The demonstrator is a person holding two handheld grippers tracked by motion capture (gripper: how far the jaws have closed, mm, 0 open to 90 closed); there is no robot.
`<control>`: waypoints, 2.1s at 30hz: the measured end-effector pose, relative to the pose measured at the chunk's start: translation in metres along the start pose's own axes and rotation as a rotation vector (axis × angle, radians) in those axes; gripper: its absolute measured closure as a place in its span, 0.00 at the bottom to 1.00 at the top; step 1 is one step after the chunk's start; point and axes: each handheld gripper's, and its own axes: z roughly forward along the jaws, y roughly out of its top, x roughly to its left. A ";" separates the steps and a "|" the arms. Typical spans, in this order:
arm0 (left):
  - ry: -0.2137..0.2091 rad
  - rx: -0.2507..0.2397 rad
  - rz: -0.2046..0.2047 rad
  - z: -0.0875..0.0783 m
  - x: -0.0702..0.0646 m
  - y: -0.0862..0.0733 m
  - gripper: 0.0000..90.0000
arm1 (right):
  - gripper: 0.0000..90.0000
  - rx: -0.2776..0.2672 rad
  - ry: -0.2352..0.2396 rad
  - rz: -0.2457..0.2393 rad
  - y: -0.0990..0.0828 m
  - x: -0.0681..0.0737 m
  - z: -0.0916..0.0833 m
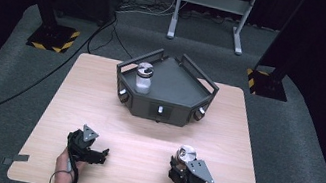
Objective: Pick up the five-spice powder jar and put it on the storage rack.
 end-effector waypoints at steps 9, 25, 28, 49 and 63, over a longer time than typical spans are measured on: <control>-0.001 0.000 0.002 0.000 0.000 0.000 0.01 | 0.33 -0.010 -0.019 0.002 0.005 -0.006 -0.002; 0.001 -0.002 0.005 0.000 0.000 0.000 0.01 | 0.33 -0.016 -0.035 -0.017 0.023 -0.017 0.000; 0.001 -0.002 0.005 0.000 -0.001 0.000 0.01 | 0.33 -0.019 -0.032 -0.018 0.027 -0.021 0.000; 0.003 -0.002 0.007 0.000 -0.001 0.000 0.01 | 0.33 -0.027 -0.020 -0.041 0.055 -0.035 0.011; 0.003 -0.002 0.007 0.000 -0.001 0.000 0.01 | 0.33 -0.034 0.004 -0.033 0.070 -0.046 0.020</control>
